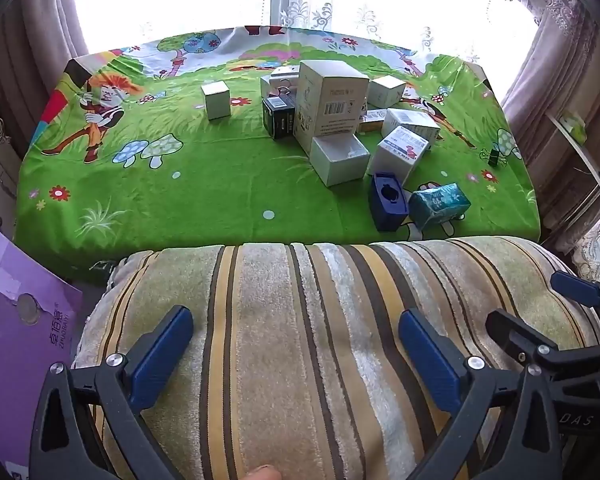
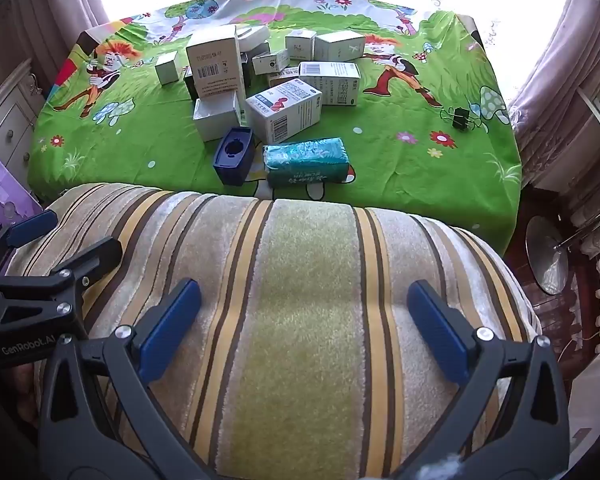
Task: Organize rigid objects
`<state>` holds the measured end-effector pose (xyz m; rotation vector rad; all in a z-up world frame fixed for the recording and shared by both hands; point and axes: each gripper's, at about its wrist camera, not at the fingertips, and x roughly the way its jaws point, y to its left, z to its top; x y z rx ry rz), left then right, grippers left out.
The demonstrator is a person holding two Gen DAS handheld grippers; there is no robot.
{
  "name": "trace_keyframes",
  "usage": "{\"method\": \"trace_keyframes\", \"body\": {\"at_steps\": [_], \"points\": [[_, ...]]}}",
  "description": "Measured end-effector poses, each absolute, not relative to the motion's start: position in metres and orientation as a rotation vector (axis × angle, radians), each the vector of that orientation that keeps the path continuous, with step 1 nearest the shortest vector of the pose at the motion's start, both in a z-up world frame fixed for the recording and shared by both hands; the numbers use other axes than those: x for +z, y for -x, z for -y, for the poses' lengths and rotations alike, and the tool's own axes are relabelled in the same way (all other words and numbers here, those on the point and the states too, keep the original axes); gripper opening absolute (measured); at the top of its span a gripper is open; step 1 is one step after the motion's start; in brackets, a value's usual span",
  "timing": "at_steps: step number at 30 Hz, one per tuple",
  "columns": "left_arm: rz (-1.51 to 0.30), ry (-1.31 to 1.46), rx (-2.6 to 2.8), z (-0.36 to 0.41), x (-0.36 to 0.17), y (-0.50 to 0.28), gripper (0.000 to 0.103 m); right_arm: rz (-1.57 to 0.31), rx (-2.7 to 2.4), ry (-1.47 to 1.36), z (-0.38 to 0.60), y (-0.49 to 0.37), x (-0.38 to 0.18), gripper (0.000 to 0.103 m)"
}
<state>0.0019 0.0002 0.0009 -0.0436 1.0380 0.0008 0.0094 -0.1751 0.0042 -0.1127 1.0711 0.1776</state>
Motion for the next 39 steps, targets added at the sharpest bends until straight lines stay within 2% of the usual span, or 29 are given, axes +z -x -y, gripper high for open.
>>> {"method": "trace_keyframes", "body": {"at_steps": [7,39], "points": [[-1.018,0.129,-0.040,-0.012,-0.006,-0.003,0.103,-1.070,0.177,0.113,0.174,-0.004,0.005,0.103],[-1.021,0.090,-0.020,-0.006,-0.005,0.001,0.103,-1.075,0.177,0.127,0.172,-0.009,0.004,0.103]]}}
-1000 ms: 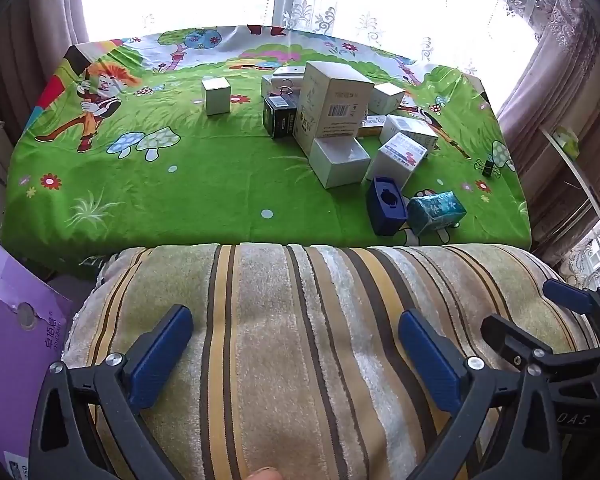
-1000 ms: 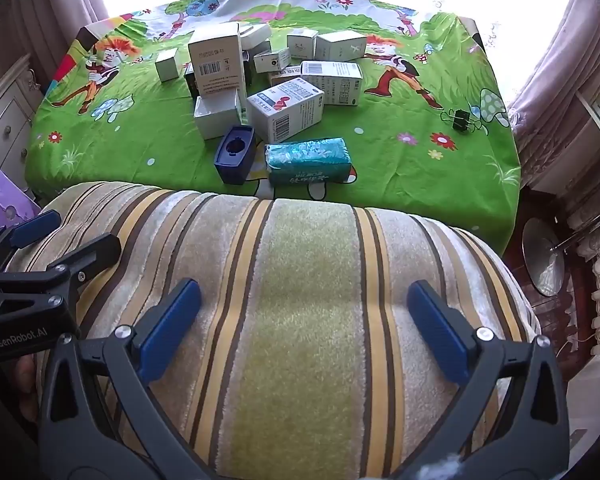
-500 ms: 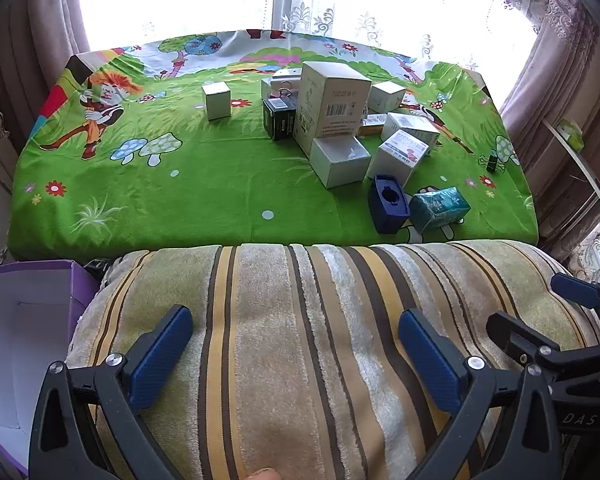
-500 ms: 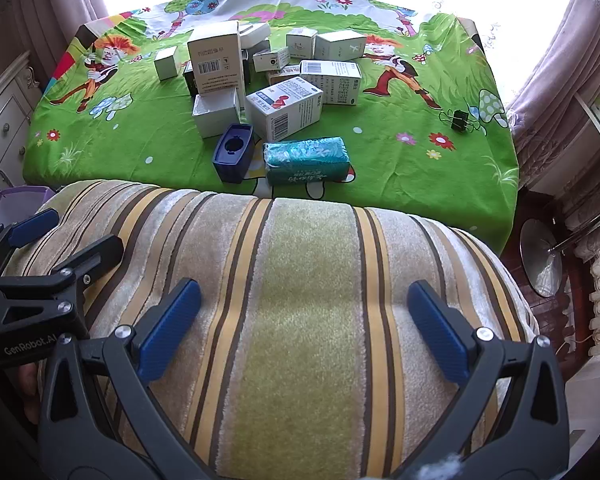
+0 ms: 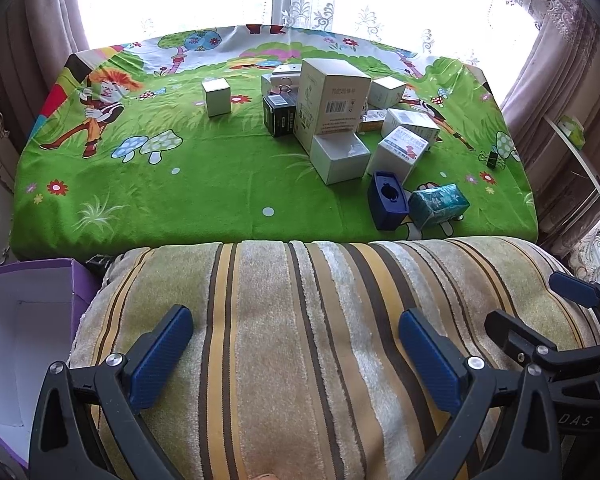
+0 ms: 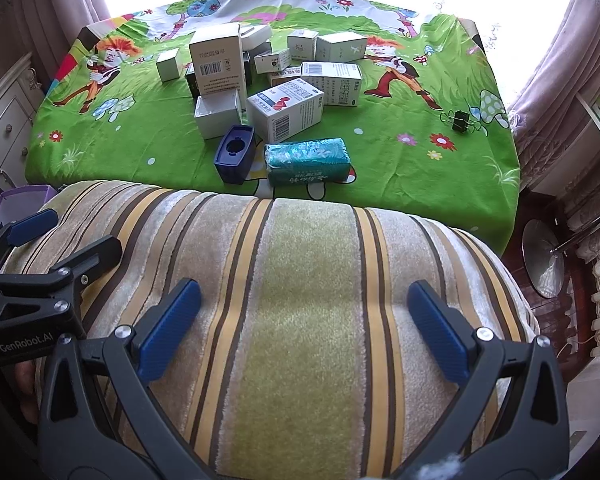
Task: Organize rigid objects
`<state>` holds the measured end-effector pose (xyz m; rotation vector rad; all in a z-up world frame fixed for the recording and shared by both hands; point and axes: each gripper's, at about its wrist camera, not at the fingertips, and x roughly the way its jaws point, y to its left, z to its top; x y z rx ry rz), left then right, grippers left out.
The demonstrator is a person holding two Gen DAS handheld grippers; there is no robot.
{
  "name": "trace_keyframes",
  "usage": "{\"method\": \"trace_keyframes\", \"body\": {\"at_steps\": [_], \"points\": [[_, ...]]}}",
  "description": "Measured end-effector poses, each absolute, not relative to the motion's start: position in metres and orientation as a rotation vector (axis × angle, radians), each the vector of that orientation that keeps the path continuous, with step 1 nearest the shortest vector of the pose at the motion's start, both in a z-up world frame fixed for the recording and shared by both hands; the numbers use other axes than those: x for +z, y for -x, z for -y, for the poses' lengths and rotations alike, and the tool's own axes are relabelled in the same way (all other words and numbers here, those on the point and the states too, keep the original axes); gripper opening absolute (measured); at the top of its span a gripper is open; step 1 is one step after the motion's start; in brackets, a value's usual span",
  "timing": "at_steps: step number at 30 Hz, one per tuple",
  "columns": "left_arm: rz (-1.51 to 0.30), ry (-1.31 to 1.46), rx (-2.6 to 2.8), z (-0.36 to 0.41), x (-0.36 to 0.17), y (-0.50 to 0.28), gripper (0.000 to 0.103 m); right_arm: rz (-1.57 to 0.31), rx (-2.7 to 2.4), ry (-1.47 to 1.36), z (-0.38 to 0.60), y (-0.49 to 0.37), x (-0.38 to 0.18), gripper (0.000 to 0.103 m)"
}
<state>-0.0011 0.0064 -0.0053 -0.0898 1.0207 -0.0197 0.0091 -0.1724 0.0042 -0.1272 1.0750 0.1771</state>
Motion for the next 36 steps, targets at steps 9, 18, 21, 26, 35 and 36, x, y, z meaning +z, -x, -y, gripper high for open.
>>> {"method": "trace_keyframes", "body": {"at_steps": [9,18,21,26,35,36], "points": [[-1.031,0.091,-0.018,-0.0039,-0.0035,0.0024,0.103,-1.071,0.182,0.120,0.1749,-0.0076,0.0047,0.103],[-1.042,0.096,-0.029,-0.0069,-0.0026,0.0030,0.103,-1.063,0.189,0.112,0.1749,-0.0072,0.0049,0.103],[-1.046,0.088,-0.027,-0.0058,-0.0030,0.0023,0.103,-1.061,0.190,0.111,0.1755,-0.0067,0.0053,0.103],[-1.059,0.073,-0.027,-0.0050,-0.0038,0.0014,0.103,-1.058,0.192,0.114,0.1759,-0.0058,0.0054,0.103],[-1.066,0.058,-0.033,-0.0037,-0.0040,0.0018,0.103,-1.062,0.222,0.118,0.1767,-0.0086,0.0042,0.103],[-1.062,0.062,-0.039,-0.0044,-0.0037,0.0025,0.103,-1.065,0.232,0.111,0.1781,-0.0080,0.0052,0.103]]}}
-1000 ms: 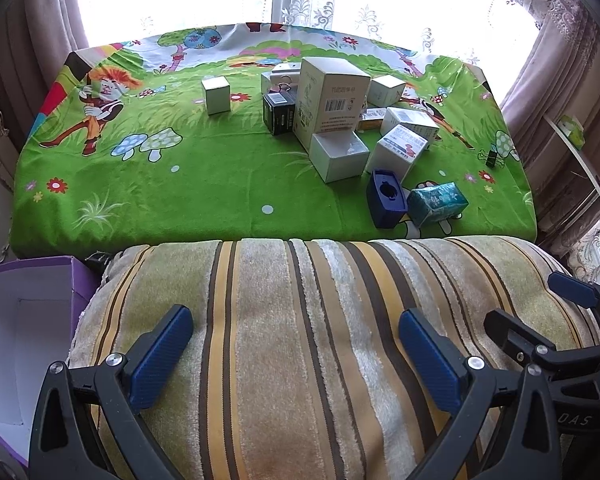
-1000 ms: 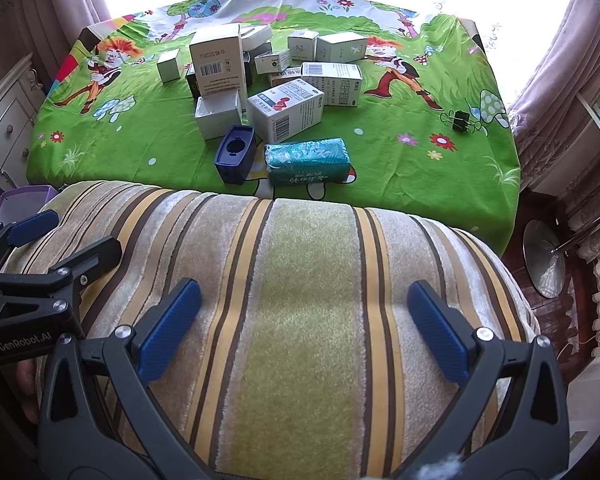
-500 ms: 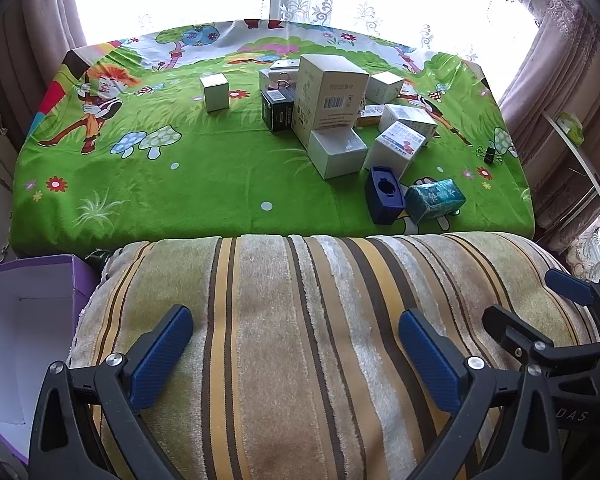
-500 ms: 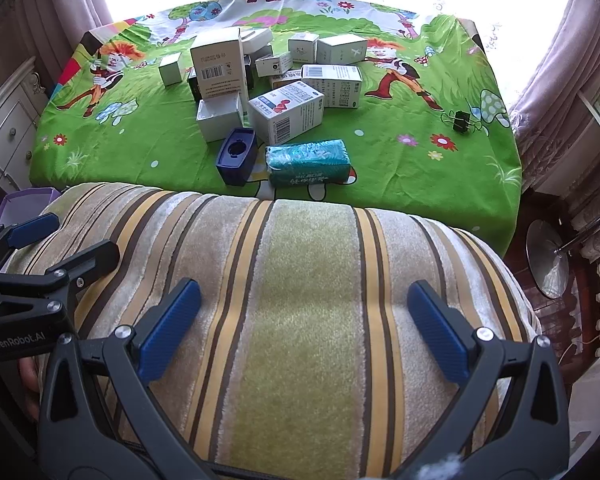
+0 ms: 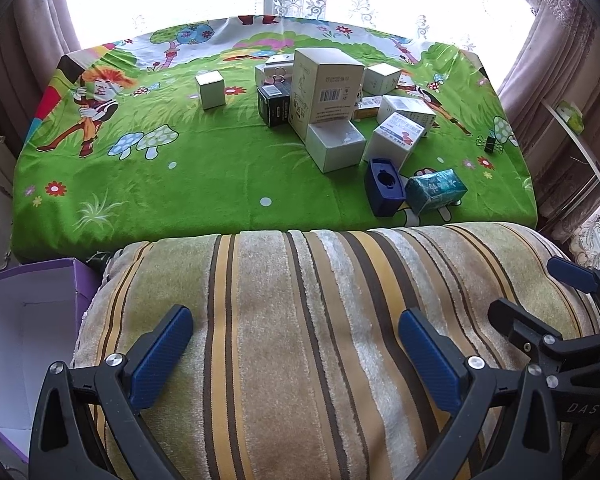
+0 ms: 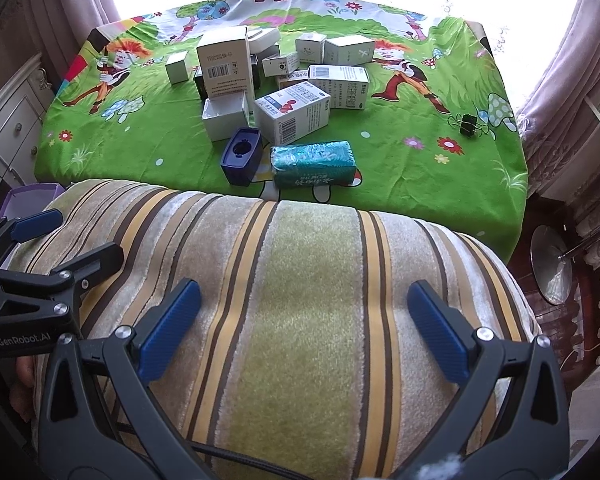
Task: Organize rigid objects
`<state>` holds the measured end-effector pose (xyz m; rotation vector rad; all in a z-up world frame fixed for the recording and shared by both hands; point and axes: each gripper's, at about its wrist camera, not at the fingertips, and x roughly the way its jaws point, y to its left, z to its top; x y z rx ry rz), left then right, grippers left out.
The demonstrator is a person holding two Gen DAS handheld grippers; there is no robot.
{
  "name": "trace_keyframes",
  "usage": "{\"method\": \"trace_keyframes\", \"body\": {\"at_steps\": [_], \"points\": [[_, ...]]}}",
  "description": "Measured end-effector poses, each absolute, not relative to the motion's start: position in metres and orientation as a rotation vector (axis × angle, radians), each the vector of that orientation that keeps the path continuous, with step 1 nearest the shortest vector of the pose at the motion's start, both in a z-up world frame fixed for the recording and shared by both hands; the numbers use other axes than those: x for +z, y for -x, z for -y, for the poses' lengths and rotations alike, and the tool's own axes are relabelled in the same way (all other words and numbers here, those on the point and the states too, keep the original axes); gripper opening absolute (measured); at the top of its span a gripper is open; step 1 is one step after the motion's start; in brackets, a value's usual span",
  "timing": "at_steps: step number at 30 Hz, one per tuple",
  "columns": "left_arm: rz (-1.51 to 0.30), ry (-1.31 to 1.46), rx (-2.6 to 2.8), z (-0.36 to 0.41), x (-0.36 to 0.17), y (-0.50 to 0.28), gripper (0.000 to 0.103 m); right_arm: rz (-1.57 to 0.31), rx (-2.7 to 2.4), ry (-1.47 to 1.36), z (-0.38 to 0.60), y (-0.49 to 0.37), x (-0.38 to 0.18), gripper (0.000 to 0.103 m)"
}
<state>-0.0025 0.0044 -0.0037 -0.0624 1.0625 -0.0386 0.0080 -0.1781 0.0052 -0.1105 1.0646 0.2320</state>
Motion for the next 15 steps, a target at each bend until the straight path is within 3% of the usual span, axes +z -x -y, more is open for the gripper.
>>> {"method": "trace_keyframes", "body": {"at_steps": [15], "points": [[-0.997,0.068,-0.067,0.000,0.019,-0.004,0.103,-1.089,0.404,-0.012,0.203,-0.014,0.022,0.103]]}}
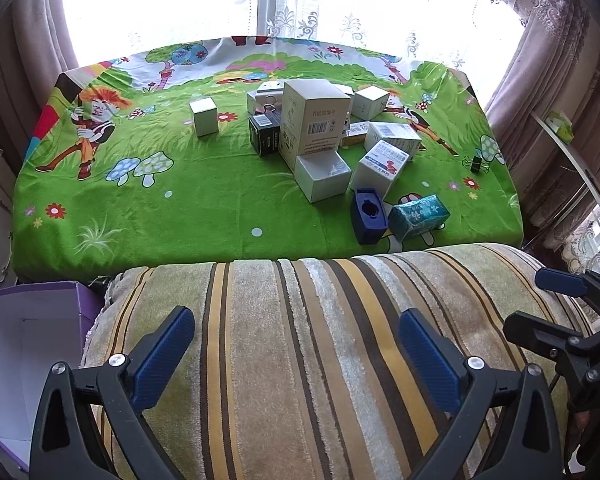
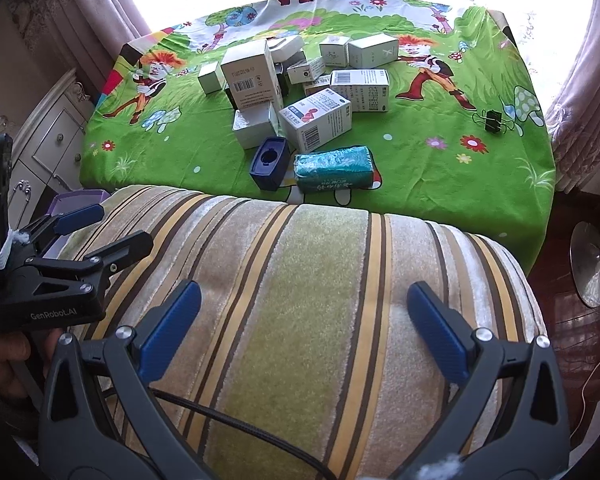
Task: Organize rigid objects
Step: 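Grasp the blue tape dispenser with the left gripper while the right gripper reaches toward the black binder clip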
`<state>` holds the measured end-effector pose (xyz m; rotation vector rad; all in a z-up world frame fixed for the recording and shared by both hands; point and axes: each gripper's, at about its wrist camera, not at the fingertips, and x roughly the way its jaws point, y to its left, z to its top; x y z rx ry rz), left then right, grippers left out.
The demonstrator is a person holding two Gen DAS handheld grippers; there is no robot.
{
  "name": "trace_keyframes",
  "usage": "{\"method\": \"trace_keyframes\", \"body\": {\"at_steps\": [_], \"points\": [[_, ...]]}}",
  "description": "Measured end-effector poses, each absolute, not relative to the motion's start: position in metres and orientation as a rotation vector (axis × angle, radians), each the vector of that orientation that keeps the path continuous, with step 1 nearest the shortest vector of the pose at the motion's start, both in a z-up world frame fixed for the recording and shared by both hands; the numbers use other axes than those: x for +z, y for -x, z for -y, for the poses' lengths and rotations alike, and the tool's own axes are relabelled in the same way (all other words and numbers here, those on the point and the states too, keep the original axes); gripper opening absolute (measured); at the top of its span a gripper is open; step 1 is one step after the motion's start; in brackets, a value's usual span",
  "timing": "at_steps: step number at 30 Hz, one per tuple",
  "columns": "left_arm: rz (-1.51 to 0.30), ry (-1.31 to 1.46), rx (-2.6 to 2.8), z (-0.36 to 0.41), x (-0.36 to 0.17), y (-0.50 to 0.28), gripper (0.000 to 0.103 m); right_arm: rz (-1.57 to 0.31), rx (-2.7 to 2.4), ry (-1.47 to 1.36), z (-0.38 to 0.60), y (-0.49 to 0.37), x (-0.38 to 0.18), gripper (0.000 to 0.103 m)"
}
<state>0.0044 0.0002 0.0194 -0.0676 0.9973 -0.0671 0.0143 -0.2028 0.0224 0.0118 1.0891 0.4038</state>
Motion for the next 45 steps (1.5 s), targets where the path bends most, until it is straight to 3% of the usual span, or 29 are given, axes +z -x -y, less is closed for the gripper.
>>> {"method": "trace_keyframes", "body": {"at_steps": [3,16,32,36,38,45], "points": [[-0.984,0.067,-0.086,0.005,0.025,-0.018,0.102,-1.079,0.376,-0.023,0.213,-0.022,0.025,0.103],[-1.118,0.044,-0.192,0.044,0.003,-0.084,0.070,-0.998,0.335,-0.032,0.270,-0.068,0.044,0.103],[-1.236,0.027,-0.161,0.062,-0.033,-0.131,0.056,-0.999,0.229,-0.081,0.330,-0.139,0.022,0.103],[-1.240,0.042,-0.165,0.063,-0.035,-0.135,0.033,-1.011,0.204,-0.108,0.342,-0.163,0.009,0.103],[-1.243,0.054,-0.169,0.064,-0.036,-0.135,0.029,-1.017,0.192,-0.100,0.344,-0.174,0.003,0.102],[-1.221,0.089,-0.177,0.059,-0.033,-0.130,0.028,-1.022,0.190,-0.077,0.345,-0.210,-0.014,0.085]]}}
